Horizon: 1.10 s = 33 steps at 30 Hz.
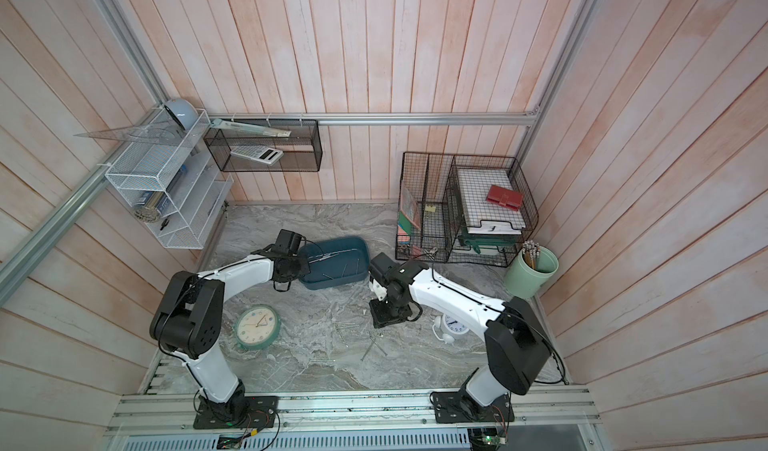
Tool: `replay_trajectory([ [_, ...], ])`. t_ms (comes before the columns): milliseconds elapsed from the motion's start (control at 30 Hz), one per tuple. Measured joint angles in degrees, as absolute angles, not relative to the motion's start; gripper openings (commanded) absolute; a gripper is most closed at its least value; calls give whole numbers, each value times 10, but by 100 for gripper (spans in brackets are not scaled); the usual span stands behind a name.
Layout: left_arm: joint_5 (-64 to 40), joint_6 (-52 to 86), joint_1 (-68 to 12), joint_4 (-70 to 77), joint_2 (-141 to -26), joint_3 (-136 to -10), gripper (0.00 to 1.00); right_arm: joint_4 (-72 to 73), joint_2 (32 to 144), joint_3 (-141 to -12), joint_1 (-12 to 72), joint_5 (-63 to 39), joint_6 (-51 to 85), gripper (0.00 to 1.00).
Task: Put the nails on the desktop into the storage box
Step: Pick up the nail from the center of the board.
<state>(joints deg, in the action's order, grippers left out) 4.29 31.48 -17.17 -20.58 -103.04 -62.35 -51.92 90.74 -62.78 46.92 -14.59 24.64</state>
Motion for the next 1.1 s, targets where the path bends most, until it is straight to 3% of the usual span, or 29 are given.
replay_trajectory([
  [467,43,315,-172,-203,-1030,-621,0,-490,964,-620,541,-105,235,37],
  [1100,44,315,-172,-200,-1030,-619,0,-490,1018,-616,571,-43,222,34],
])
